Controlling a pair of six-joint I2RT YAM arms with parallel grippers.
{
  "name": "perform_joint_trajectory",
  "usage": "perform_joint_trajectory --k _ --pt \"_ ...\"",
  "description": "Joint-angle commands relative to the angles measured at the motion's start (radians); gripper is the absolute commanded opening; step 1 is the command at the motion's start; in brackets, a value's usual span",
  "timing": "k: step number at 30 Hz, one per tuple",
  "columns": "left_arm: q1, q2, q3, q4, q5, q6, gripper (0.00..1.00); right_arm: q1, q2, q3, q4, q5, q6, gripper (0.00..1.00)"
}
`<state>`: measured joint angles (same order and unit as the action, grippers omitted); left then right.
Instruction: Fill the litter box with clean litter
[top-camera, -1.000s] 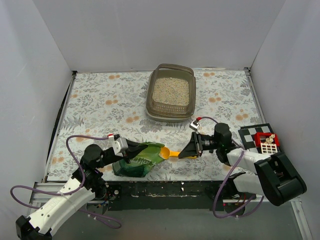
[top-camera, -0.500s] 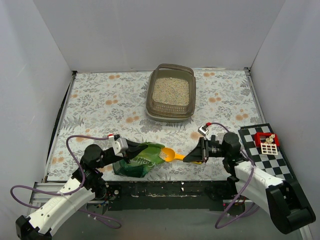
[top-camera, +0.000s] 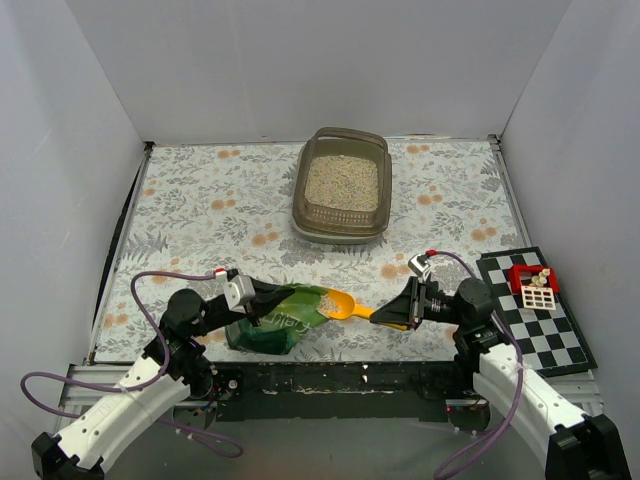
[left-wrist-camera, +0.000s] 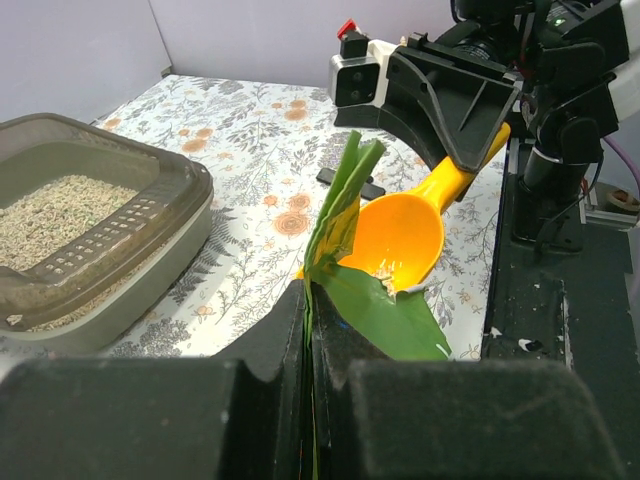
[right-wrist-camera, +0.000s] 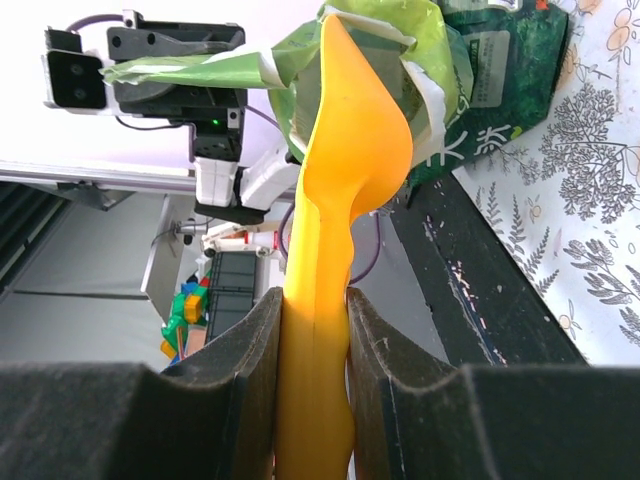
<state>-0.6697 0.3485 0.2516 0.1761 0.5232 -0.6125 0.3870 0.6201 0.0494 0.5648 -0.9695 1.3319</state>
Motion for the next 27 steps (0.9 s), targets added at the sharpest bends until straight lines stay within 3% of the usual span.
perform_joint_trajectory --k 1,13,27 --pt "0.001 -0.017 -0.002 -0.012 -0.015 0.007 0.00 -0.004 -0.097 -0.019 -0.037 0.069 0.076 0.01" --pt "0.002 -0.134 -0.005 -0.021 -0.201 0.043 0.00 -0.005 -0.212 0.024 -0.213 0.159 0.082 0.01" --pt "0.002 -0.128 -0.005 -0.020 -0.207 0.039 0.00 -0.005 -0.142 0.161 -0.187 0.367 0.098 0.01"
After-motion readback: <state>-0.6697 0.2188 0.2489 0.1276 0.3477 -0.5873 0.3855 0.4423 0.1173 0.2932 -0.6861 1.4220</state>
